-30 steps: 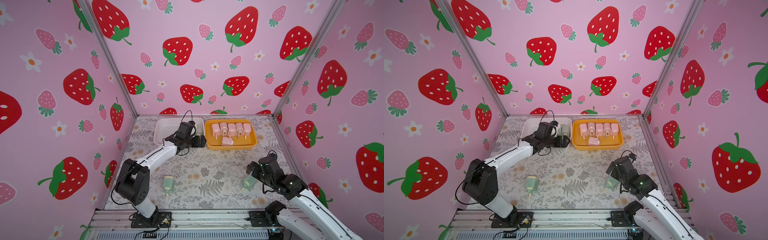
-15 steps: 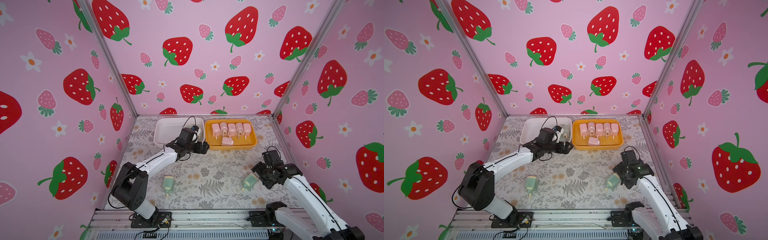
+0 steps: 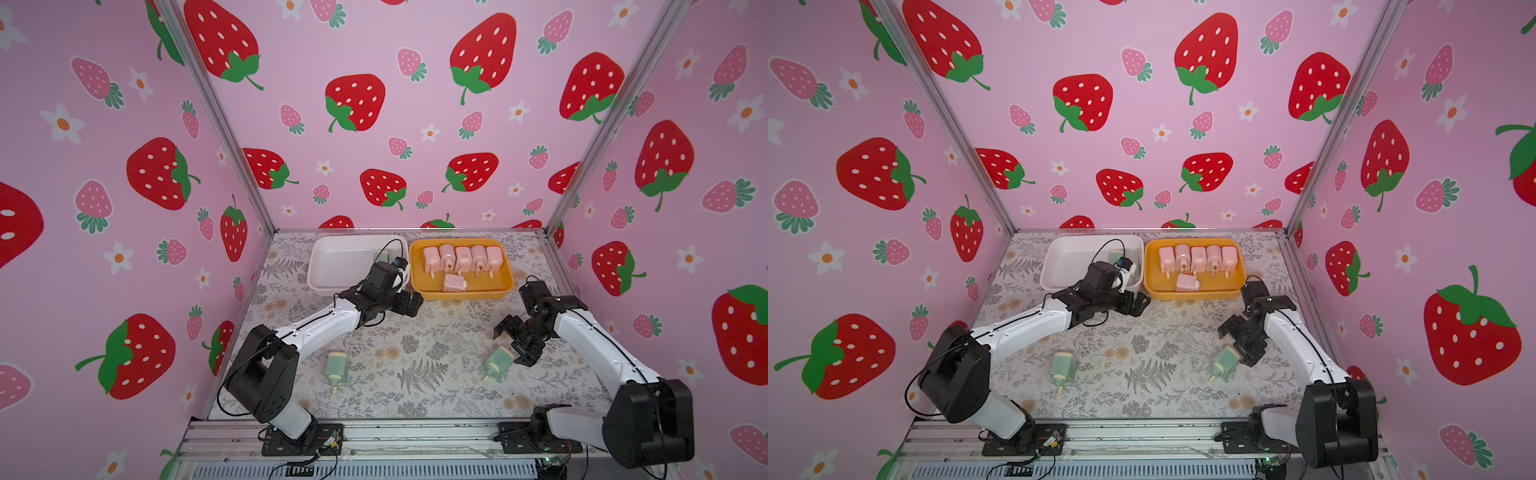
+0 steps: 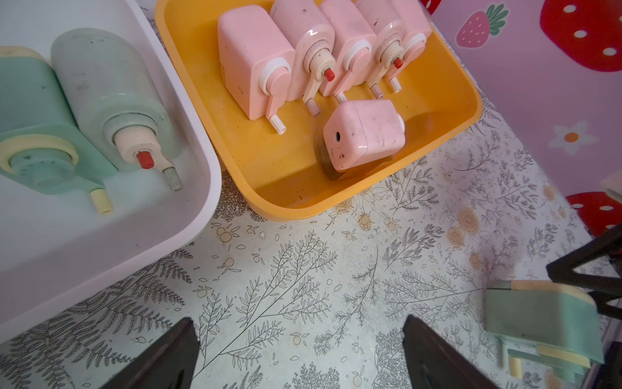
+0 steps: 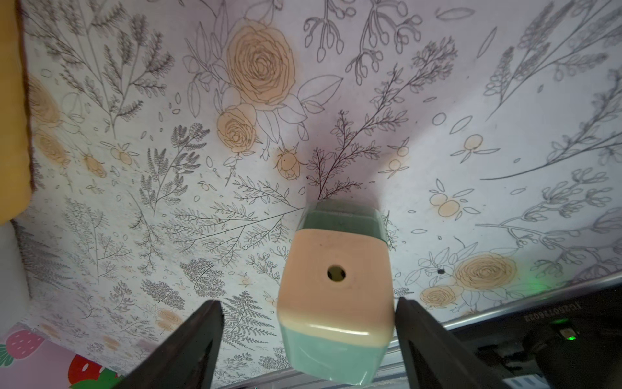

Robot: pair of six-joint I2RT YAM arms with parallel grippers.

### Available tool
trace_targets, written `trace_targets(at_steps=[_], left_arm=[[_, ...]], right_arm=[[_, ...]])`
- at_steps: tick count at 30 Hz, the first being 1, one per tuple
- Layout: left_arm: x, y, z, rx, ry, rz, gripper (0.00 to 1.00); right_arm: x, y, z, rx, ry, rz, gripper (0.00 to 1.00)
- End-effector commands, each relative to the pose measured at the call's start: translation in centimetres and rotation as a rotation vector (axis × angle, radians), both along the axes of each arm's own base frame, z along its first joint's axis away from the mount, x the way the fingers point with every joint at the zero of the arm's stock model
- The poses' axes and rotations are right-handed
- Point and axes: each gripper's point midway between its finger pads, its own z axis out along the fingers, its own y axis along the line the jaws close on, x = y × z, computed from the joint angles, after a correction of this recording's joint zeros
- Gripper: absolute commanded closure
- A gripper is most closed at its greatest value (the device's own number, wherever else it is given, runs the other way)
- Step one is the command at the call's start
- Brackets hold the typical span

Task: Place the pencil sharpeners by color into the storage box
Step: Pick up the pencil sharpener from the center of the board.

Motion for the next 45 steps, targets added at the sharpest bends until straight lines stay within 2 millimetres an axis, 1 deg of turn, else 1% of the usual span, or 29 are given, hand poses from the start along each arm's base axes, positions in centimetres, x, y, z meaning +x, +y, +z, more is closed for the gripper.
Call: trace_targets(at_steps=[1,4,9,12,17,22,27,32,37,45], left_arm=[[0.7,0.8,0.7,0.036,-0.059,0.027,0.0],[0.8,0.9,0.7,0.041,-0.061,0.034,0.0],[0.8,1.0,0.3,0.051,-0.051,0.035,0.0],[0.8,0.9,0.2,0.047,-0.047,0.033,0.01],[0.8,0.8,0.1,0.05,-0.043,0.033,0.0],[0.8,0.7,-0.2,0.052,-0.036,0.031,0.01],[0.7,0.7,-0.3,0.058,-0.034,0.028,0.0],[0.8,0.8,-0.1,0.062,-0.04,0.029,0.01],[0.8,1.1,0.1,0.073,-0.05,0.034,0.0],[0.8,1.1,-0.3,0.074,-0.043,0.04,0.0]], right_arm=[[-0.7,0.6,-0.5,0.04,0.047,0.008,0.16],[-0.8,0.7,-0.9,0.047,0.054,0.008,0.21],[-1.1,-0.5,-1.0,-0.025,0.046,0.032,0.28],[-1.0,-0.4,-0.8,-0.024,0.036,0.061,0.28],[-0.7,-1.0,-0.4,-0.06,0.019,0.108,0.23],[0.0,-0.5,-0.3,-0.04,0.004,0.156,0.2],[0.8,-0.2,0.1,-0.071,-0.011,0.238,0.2],[1.2,-0.2,0.3,-0.156,0.006,0.308,0.18],[1.2,-0.4,0.1,-0.198,0.022,0.347,0.18],[0.6,0.1,-0.6,-0.198,0.05,0.404,0.23]])
